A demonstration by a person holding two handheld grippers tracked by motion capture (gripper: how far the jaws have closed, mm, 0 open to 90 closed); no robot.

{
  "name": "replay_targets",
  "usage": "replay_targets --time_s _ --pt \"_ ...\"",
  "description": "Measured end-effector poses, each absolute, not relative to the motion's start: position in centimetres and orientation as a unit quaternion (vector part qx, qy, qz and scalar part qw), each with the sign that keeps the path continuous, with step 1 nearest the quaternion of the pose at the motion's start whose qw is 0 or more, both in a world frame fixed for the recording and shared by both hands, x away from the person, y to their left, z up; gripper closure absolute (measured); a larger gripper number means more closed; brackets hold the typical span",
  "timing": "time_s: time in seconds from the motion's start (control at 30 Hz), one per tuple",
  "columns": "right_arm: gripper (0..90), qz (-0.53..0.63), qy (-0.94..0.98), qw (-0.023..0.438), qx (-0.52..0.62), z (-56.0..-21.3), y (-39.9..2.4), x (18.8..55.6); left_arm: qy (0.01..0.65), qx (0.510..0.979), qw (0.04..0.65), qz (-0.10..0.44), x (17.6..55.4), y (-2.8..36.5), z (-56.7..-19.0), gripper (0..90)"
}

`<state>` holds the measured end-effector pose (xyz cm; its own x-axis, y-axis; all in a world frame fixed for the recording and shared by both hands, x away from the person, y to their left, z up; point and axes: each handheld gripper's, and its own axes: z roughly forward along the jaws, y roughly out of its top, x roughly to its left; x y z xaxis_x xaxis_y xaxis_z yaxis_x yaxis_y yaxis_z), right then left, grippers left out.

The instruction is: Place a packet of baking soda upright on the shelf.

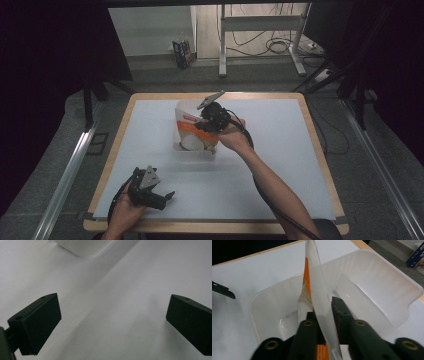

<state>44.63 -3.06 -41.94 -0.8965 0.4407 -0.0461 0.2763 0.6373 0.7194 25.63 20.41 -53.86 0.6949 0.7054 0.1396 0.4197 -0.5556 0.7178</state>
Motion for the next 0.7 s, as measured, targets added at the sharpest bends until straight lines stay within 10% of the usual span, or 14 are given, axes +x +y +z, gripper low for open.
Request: replay_targets --time_s 0.27,0.7 --pt "37.0 0.394 0.89 0.12 0.199 -41.44 -2.99 44.71 0.33 0.855 0.342 0.208 25.64 20.47 -53.79 0.0" --pt "21.4 0.405 0.886 0.119 0.194 -40.87 -3.58 44.2 0.336 0.85 0.363 0.181 25.7 20.69 -53.52 0.4"
